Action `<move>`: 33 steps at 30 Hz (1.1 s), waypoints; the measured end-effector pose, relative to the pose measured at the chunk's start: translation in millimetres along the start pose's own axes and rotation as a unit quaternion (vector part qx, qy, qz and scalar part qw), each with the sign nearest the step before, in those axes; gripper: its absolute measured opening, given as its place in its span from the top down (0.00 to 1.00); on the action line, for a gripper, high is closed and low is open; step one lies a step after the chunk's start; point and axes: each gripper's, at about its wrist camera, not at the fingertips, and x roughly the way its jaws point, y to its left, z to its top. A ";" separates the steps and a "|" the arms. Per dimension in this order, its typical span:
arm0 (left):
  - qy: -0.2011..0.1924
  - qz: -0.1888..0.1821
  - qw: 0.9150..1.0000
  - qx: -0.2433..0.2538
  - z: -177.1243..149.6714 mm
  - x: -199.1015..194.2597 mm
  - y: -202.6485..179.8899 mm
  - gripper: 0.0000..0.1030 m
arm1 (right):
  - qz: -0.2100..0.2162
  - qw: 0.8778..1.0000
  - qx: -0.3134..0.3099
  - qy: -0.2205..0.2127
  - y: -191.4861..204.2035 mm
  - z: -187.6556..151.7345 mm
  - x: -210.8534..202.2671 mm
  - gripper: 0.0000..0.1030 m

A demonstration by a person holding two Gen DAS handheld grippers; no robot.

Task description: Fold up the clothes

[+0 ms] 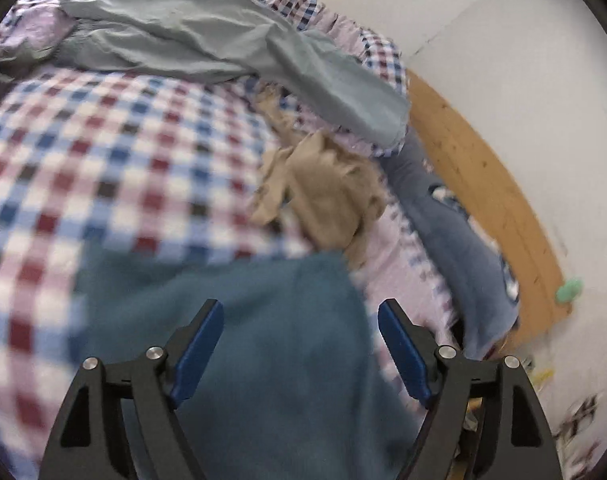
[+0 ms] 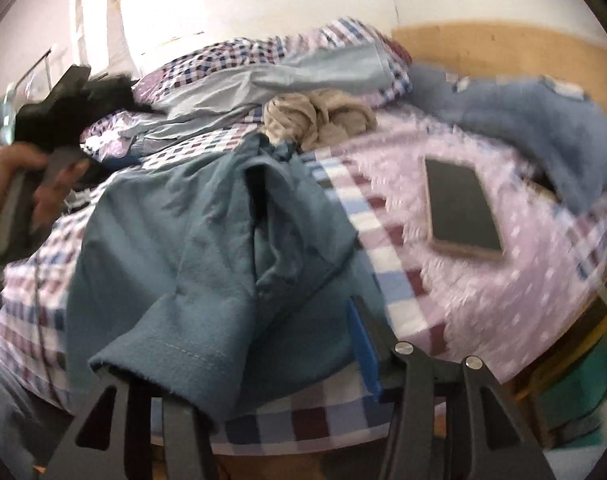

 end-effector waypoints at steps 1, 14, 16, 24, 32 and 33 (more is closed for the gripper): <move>0.000 0.001 1.000 0.005 -9.8 -3.8 6.7 0.20 | 0.004 1.000 0.002 -0.008 -0.4 0.0 -3.8 0.48; -0.036 -0.032 0.996 0.072 -41.6 -17.1 17.8 0.20 | 0.025 0.895 0.445 0.020 -126.4 -56.1 -4.9 0.43; -0.037 -0.037 0.997 0.062 -40.6 -18.3 19.4 0.20 | -0.009 0.876 0.481 0.038 -140.2 -67.0 -6.2 0.43; -0.060 -0.057 0.996 0.022 -27.5 -37.6 25.6 0.20 | 0.004 0.986 0.166 -0.008 -68.4 29.4 -18.1 0.44; -0.079 -0.085 0.993 -0.029 -11.7 -56.6 47.4 0.20 | 0.037 0.997 -0.038 0.051 -21.1 70.1 27.6 0.51; -0.080 -0.084 0.993 -0.028 -10.1 -57.2 48.4 0.20 | 0.034 0.997 -0.044 0.061 -21.7 70.2 34.9 0.52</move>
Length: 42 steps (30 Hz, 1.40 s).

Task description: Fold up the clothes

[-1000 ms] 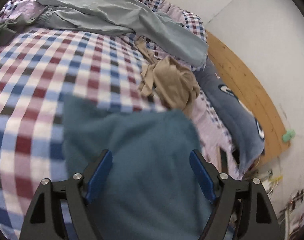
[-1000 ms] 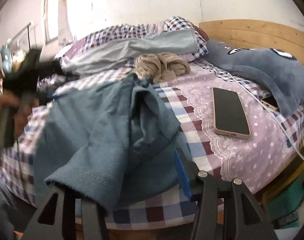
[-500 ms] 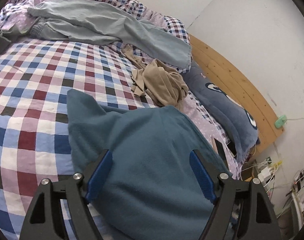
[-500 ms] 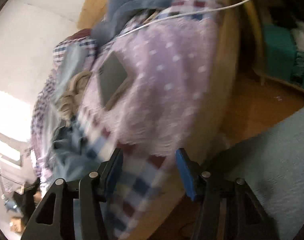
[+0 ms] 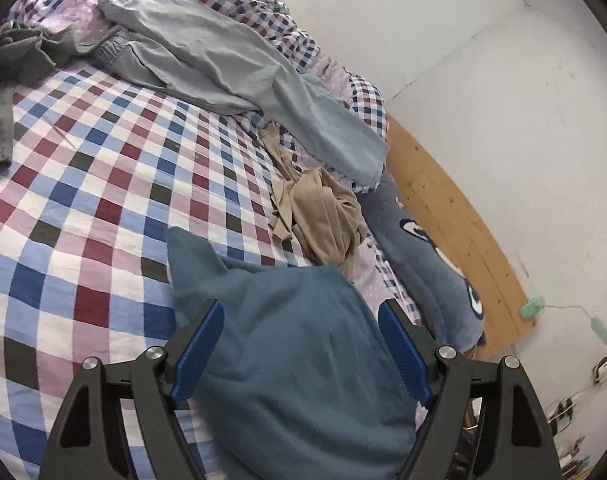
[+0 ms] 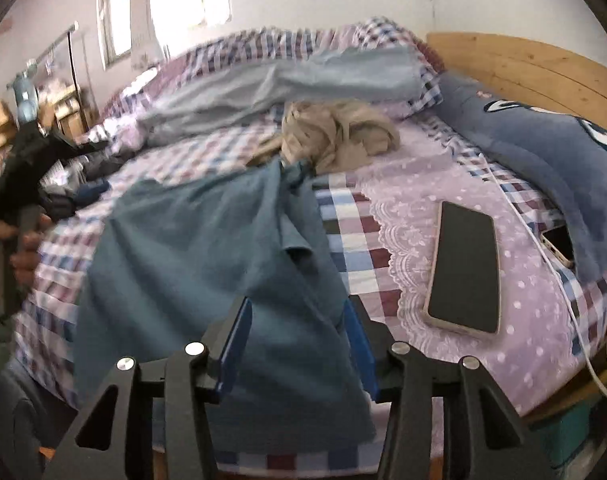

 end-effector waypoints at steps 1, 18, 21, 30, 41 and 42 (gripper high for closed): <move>-0.002 0.004 1.000 0.003 1.7 -0.1 0.6 0.20 | -0.003 1.000 -0.005 0.010 -1.1 0.9 7.2 0.55; 0.012 0.048 0.995 -0.081 26.9 0.4 60.4 0.20 | -0.029 0.991 0.127 0.034 -61.0 26.2 -8.4 0.95; 0.024 0.056 0.994 -0.091 29.6 5.6 69.3 0.20 | 0.016 0.995 0.099 0.019 -46.3 55.8 -1.3 0.73; 0.058 0.076 0.993 -0.069 33.3 27.3 75.1 0.22 | 0.118 0.992 0.046 0.028 -11.6 138.3 96.6 0.53; 0.076 0.098 0.991 -0.047 40.5 53.6 75.9 0.57 | 0.118 0.987 0.010 0.108 11.8 171.8 196.3 0.90; 0.079 0.100 0.991 -0.047 40.4 56.0 76.9 0.60 | 0.120 0.986 0.012 0.115 12.3 168.0 202.4 0.91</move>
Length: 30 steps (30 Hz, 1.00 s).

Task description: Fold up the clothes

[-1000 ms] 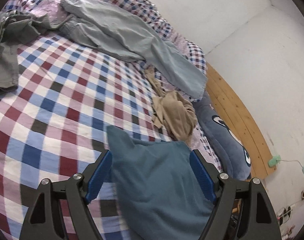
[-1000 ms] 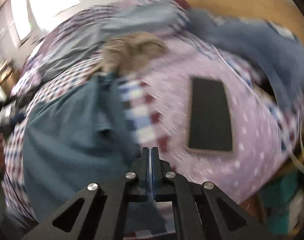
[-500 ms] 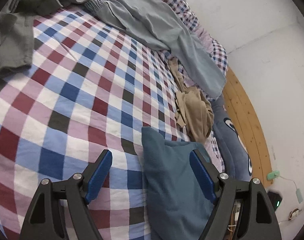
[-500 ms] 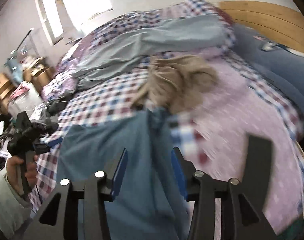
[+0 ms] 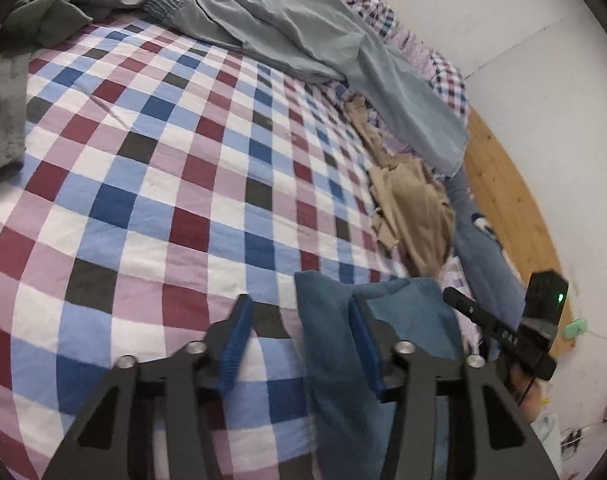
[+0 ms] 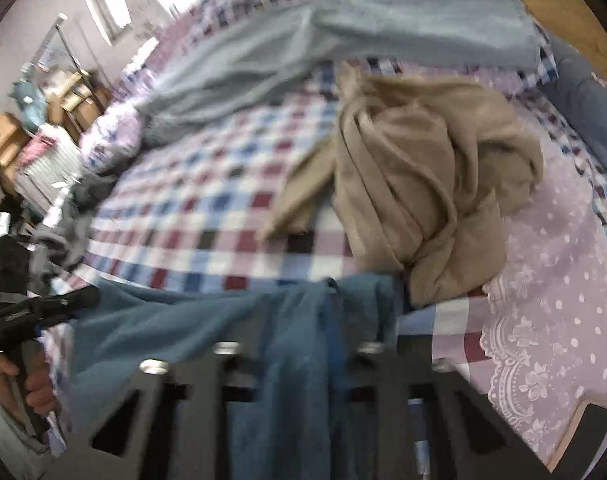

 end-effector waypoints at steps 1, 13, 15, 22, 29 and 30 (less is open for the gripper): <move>0.001 0.000 1.000 0.000 0.8 1.9 0.1 0.61 | 0.005 1.000 0.000 0.003 -0.1 -1.8 3.5 0.98; -0.062 -0.003 0.998 0.001 17.7 -5.8 -9.1 0.95 | -0.024 0.989 0.012 -0.143 -6.1 4.5 -59.1 1.00; -0.067 0.015 0.998 -0.010 17.9 -4.1 -3.4 0.94 | -0.038 0.991 0.018 -0.126 -12.6 4.7 -41.0 1.00; -0.037 0.026 0.999 -0.022 13.7 7.2 6.8 0.67 | -0.059 0.996 0.054 -0.039 -41.4 -5.3 24.5 0.94; -0.052 -0.016 0.998 -0.029 10.2 -4.2 5.7 0.47 | -0.095 0.988 0.074 -0.097 -36.1 6.2 -13.4 0.66; -0.050 -0.023 0.998 -0.034 10.5 -4.2 7.0 0.47 | -0.088 0.988 0.069 -0.108 -29.7 7.6 -19.9 0.62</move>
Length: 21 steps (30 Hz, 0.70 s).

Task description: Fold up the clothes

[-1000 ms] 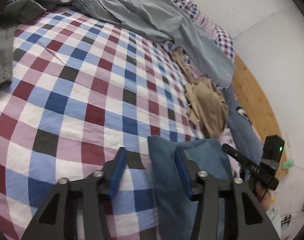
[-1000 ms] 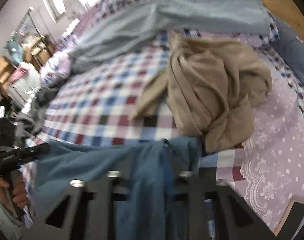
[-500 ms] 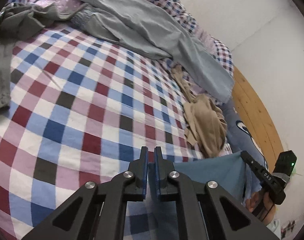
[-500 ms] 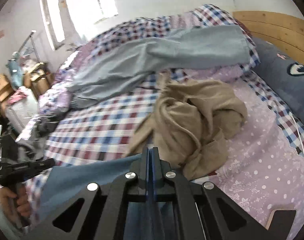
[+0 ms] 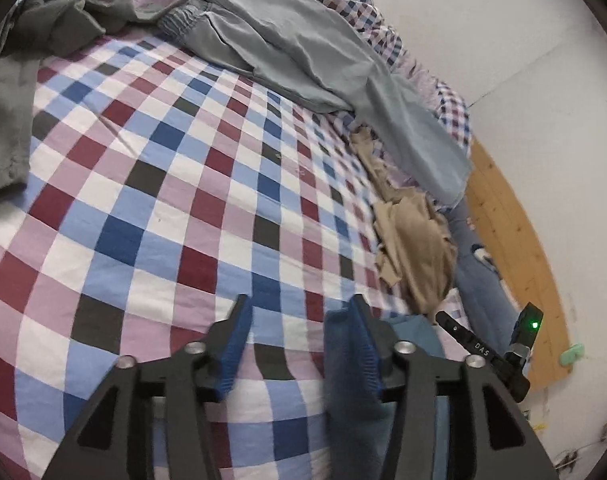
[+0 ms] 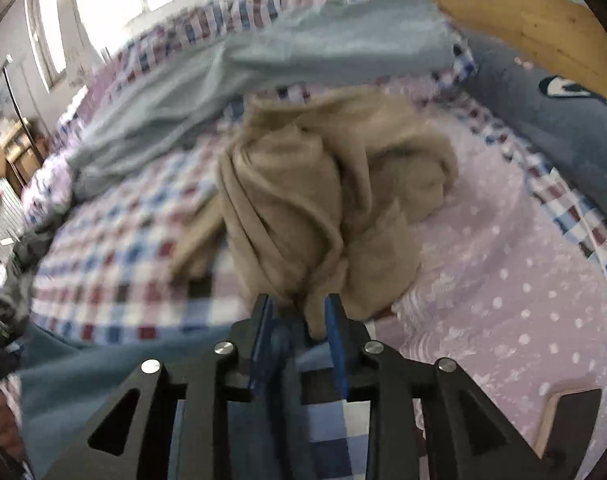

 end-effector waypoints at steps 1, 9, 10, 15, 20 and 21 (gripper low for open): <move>0.002 -0.001 1.000 -0.001 0.5 0.3 0.3 0.47 | 0.009 1.000 -0.006 -0.010 6.3 1.5 -6.7 0.58; -0.036 -0.039 0.999 0.006 -5.0 -12.4 -8.1 0.47 | 0.092 0.995 -0.049 0.002 58.4 -6.1 -14.0 0.52; -0.027 -0.041 0.999 0.011 -5.8 -8.6 -10.5 0.47 | 0.099 0.993 -0.057 0.013 62.9 -10.7 -8.7 0.52; 0.031 0.008 0.998 0.055 -16.6 19.1 -20.6 0.93 | 0.090 0.990 -0.087 0.064 69.9 -35.7 26.1 0.52; 0.001 0.002 1.000 0.000 -17.7 18.5 -1.6 0.95 | 0.050 0.995 -0.053 0.072 40.7 -41.6 38.3 0.57; -0.007 0.003 1.000 -0.011 -19.2 18.1 0.2 0.95 | 0.048 0.995 -0.046 0.070 36.7 -42.4 38.4 0.57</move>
